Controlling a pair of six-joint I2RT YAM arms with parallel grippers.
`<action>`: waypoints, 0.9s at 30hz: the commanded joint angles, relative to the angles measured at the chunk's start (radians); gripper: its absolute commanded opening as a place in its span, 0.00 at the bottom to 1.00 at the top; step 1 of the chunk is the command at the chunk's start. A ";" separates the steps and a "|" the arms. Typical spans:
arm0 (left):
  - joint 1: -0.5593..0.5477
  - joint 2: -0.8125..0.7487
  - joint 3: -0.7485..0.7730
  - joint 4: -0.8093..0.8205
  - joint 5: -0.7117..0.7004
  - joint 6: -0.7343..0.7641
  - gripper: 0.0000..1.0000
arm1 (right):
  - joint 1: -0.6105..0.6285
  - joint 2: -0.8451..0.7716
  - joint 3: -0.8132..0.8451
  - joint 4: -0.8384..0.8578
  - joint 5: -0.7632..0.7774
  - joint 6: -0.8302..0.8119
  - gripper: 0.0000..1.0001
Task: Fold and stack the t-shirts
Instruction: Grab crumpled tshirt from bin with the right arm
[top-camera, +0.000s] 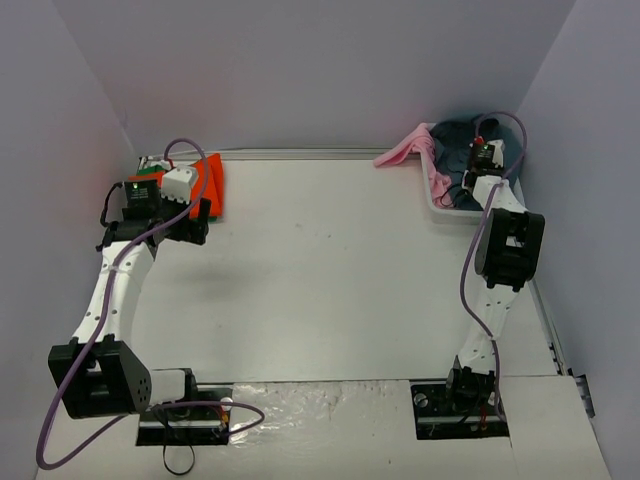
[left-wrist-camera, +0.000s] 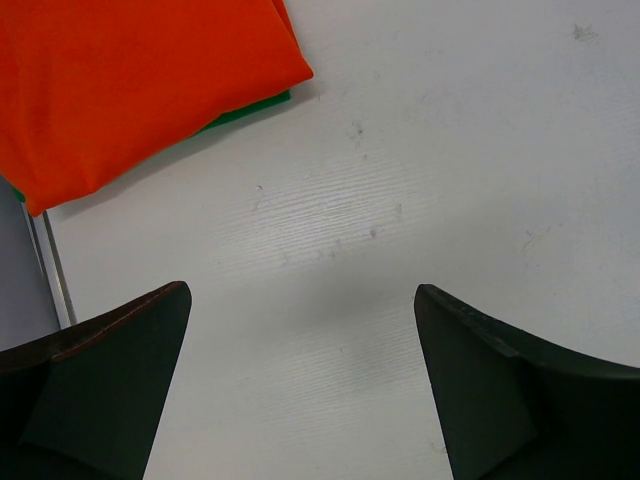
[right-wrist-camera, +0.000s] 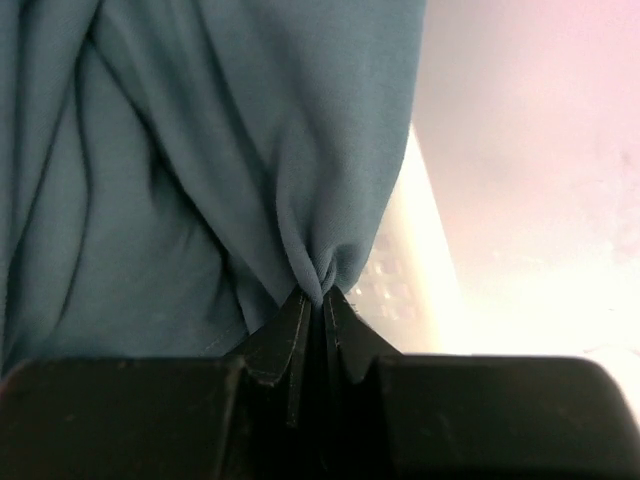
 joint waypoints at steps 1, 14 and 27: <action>0.003 -0.023 0.042 0.006 0.002 0.016 0.94 | -0.006 -0.073 -0.017 -0.010 -0.012 0.002 0.00; 0.003 -0.016 0.083 -0.029 0.023 0.004 0.94 | -0.001 -0.343 -0.033 -0.165 -0.259 0.010 0.00; 0.003 -0.068 0.060 -0.026 0.039 0.002 0.94 | 0.039 -0.538 0.159 -0.353 -0.469 0.010 0.00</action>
